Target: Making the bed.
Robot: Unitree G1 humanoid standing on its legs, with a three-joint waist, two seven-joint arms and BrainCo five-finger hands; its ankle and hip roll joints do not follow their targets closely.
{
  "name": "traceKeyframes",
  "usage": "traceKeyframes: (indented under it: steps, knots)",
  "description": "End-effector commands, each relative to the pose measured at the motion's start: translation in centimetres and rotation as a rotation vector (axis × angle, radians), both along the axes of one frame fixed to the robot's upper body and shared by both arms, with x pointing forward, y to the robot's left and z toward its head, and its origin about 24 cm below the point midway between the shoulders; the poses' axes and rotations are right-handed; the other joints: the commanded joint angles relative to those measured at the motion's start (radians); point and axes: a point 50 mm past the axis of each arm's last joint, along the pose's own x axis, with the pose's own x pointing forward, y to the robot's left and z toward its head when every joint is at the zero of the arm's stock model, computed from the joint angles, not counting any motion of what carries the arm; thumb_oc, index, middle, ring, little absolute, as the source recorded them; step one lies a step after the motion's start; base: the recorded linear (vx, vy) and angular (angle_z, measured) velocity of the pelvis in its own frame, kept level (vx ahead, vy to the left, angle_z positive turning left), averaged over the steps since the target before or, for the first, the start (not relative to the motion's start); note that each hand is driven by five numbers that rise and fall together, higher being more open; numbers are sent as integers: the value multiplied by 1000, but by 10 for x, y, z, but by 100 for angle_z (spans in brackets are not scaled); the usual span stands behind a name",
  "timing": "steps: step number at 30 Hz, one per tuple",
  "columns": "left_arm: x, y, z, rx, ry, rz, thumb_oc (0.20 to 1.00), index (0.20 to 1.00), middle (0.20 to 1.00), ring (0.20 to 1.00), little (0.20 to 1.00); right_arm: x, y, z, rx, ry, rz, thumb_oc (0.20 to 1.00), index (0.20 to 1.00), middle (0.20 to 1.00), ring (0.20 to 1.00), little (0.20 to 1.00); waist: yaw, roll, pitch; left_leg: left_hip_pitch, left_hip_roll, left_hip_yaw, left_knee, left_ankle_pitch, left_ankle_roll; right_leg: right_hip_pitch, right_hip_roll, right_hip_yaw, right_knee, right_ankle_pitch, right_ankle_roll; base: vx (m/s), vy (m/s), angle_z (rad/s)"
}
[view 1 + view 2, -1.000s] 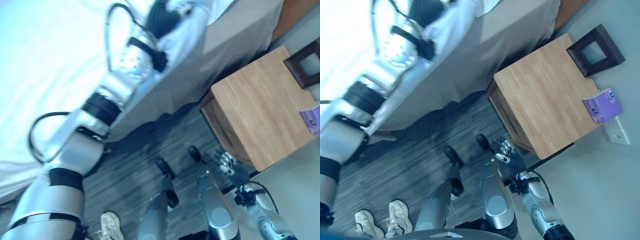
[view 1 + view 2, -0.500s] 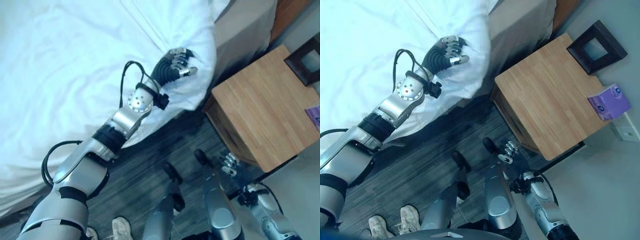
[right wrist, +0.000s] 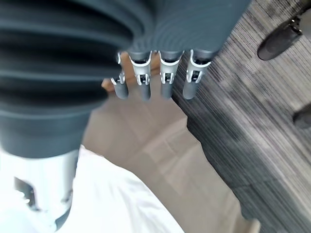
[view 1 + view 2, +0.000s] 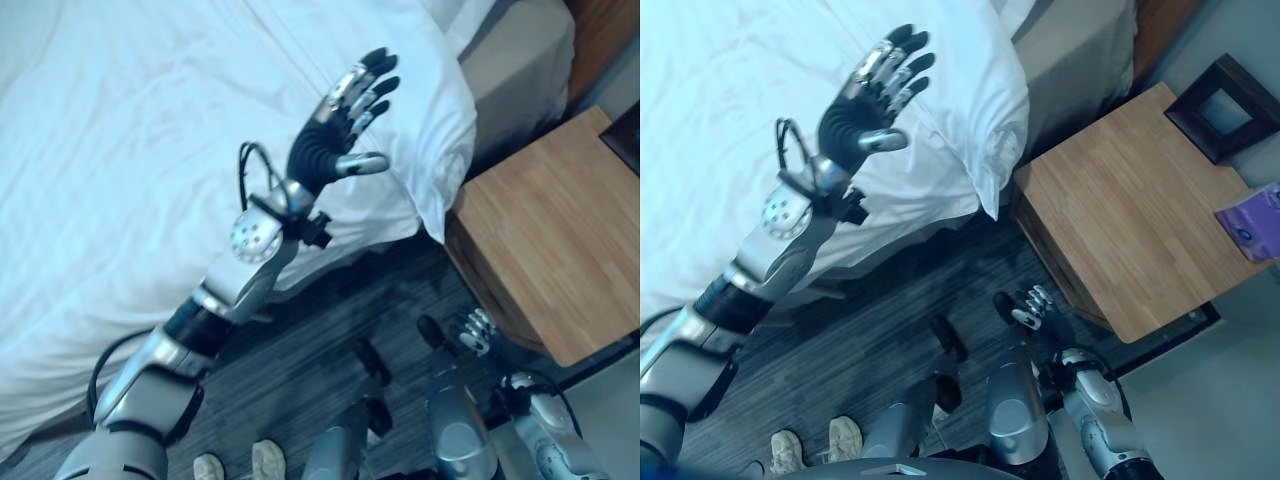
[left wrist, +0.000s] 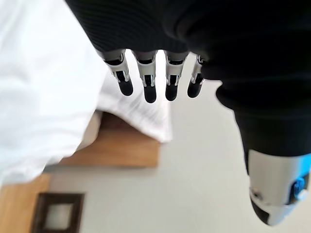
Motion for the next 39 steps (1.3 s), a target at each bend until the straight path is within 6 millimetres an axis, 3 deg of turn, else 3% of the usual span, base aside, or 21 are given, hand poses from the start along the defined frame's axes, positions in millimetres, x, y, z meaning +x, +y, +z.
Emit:
traceKeyframes:
  steps: [1, 2, 3, 4, 5, 6, 7, 8, 9, 11, 15, 16, 17, 18, 20, 21, 23, 26, 32, 36, 39]
  knots:
    - [-4, 46, -20, -180, 59, 86, 1000, 1000, 1000, 1000, 1000, 13, -41, 58, -77, -284, -150, 200, 200, 200, 200, 200, 8, -46, -66, 60, 56, -14, 8, 19, -54, -2, -14, -71, 13, -28, 5, 0, 0, 0]
    - [-4, 46, -21, -181, 59, 87, 1000, 1000, 1000, 1000, 1000, 13, -41, 58, -78, -284, -149, 200, 200, 200, 200, 200, 8, -44, -68, 57, 58, -14, 8, 21, -55, -5, -12, -71, 13, -25, 4, 44, 13, 3]
    - [-13, 56, -59, -256, 203, 110, 1000, 1000, 1000, 1000, 1000, 35, -81, 129, -184, -558, -336, 200, 200, 200, 200, 200, 29, -43, -85, 64, 54, -22, 8, 12, -50, 4, -17, -74, 11, -31, 6, 19, 19, 14]
    - [-13, 56, -59, -257, 202, 111, 1000, 1000, 1000, 1000, 1000, 36, -81, 130, -185, -559, -335, 200, 200, 200, 200, 200, 29, -42, -85, 60, 55, -21, 8, 15, -50, 1, -15, -74, 11, -27, 5, 41, 36, 11]
    - [-15, 63, -72, -274, 256, 134, 1000, 1000, 1000, 1000, 1000, 47, -91, 164, -202, -677, -388, 200, 200, 200, 200, 200, 45, -38, -95, 62, 53, -26, 8, 13, -49, 6, -17, -76, 9, -30, 5, 21, 31, 8]
    - [-21, 58, -90, -316, 338, 115, 1000, 1000, 1000, 1000, 1000, 64, -85, 193, 20, -809, -393, 200, 200, 200, 200, 200, 75, -33, -110, 67, 48, -37, 8, 8, -46, 15, -23, -81, 9, -36, 5, 19, 31, 1]
    - [-21, 58, -90, -317, 337, 117, 1000, 1000, 1000, 1000, 1000, 65, -85, 193, 22, -810, -389, 200, 200, 200, 200, 200, 74, -33, -110, 64, 49, -37, 8, 12, -47, 12, -22, -80, 9, -31, 4, 13, 31, 2]
    - [-26, 55, -107, -300, 409, 133, 1000, 1000, 1000, 1000, 1000, 77, -73, 202, 175, -845, -360, 200, 200, 200, 200, 200, 96, -29, -118, 69, 45, -44, 8, 8, -45, 20, -25, -82, 10, -35, 3, -15, 15, 13]
    - [-31, 59, -111, -266, 424, 158, 1000, 1000, 1000, 1000, 1000, 86, -66, 216, 151, -861, -302, 200, 200, 200, 200, 200, 111, -25, -124, 69, 44, -49, 8, 14, -46, 21, -26, -84, 10, -31, 1, -11, 23, 14]
    - [-36, 45, -127, -226, 502, 71, 1000, 1000, 1000, 1000, 1000, 105, -25, 249, -75, -857, -35, 200, 200, 200, 200, 200, 153, -26, -147, 75, 40, -72, 8, 24, -48, 45, -29, -110, 13, -35, -10, -31, -11, 25]
    - [-39, 33, -132, -262, 539, 20, 1000, 1000, 1000, 1000, 1000, 121, 11, 262, -76, -856, 109, 200, 200, 200, 200, 200, 176, -21, -157, 76, 36, -96, 8, 31, -49, 59, -29, -131, 14, -38, -18, -28, -12, 49]
    - [-39, 25, -134, -263, 552, -7, 1000, 1000, 1000, 1000, 1000, 136, 41, 273, -55, -862, 180, 200, 200, 200, 200, 200, 203, -19, -169, 78, 35, -108, 8, 34, -48, 68, -27, -142, 10, -37, -20, -18, -3, 21]
    - [-39, 25, -134, -263, 552, -6, 1000, 1000, 1000, 1000, 1000, 136, 41, 273, -55, -862, 181, 200, 200, 200, 200, 200, 202, -19, -168, 78, 35, -108, 8, 34, -48, 68, -27, -142, 10, -37, -20, -44, -8, 3]
    - [-38, 21, -137, -267, 568, -13, 1000, 1000, 1000, 1000, 1000, 150, 59, 281, -59, -851, 182, 200, 200, 200, 200, 200, 226, -19, -176, 74, 35, -112, 8, 39, -49, 68, -26, -147, 4, -34, -19, -38, -6, -3]
    - [-37, 22, -139, -270, 577, -9, 1000, 1000, 1000, 1000, 1000, 157, 64, 287, -91, -846, 165, 200, 200, 200, 200, 200, 232, -18, -178, 70, 35, -114, 8, 41, -49, 66, -26, -149, 3, -32, -20, -35, -4, 7]
    - [-36, 25, -144, -274, 599, 15, 1000, 1000, 1000, 1000, 1000, 173, 66, 296, -103, -807, 98, 200, 200, 200, 200, 200, 259, -13, -187, 65, 35, -119, 8, 46, -51, 63, -25, -154, 1, -27, -22, -21, -3, 11]
    - [-36, 25, -144, -276, 597, 16, 1000, 1000, 1000, 1000, 1000, 173, 67, 297, -103, -809, 100, 200, 200, 200, 200, 200, 258, -13, -185, 64, 35, -119, 8, 46, -51, 62, -25, -154, 1, -27, -22, -2, 3, 3]
    - [-38, 29, -158, -273, 655, 48, 1000, 1000, 1000, 1000, 1000, 194, 55, 319, -120, -751, -52, 200, 200, 200, 200, 200, 291, -4, -185, 53, 40, -128, 8, 57, -57, 59, -20, -162, 2, -27, -27, -5, 0, 6]
    - [-39, 32, -150, -204, 611, 52, 1000, 1000, 1000, 1000, 1000, 199, 19, 335, -144, -701, -204, 200, 200, 200, 200, 200, 306, 8, -176, 31, 40, -133, 8, 65, -62, 39, -17, -166, 5, -26, -28, -3, -6, 3]
    - [-41, 33, -151, -210, 615, 50, 1000, 1000, 1000, 1000, 1000, 198, -22, 332, -199, -617, -331, 200, 200, 200, 200, 200, 318, 18, -170, 23, 40, -130, 8, 66, -63, 27, -17, -161, 10, -27, -26, 0, 0, 0]
    - [-41, 30, -150, -218, 611, 42, 1000, 1000, 1000, 1000, 1000, 195, -52, 314, -242, -524, -410, 200, 200, 200, 200, 200, 314, 30, -157, 17, 38, -125, 8, 69, -63, 14, -18, -156, 18, -30, -26, 10, -22, -6]
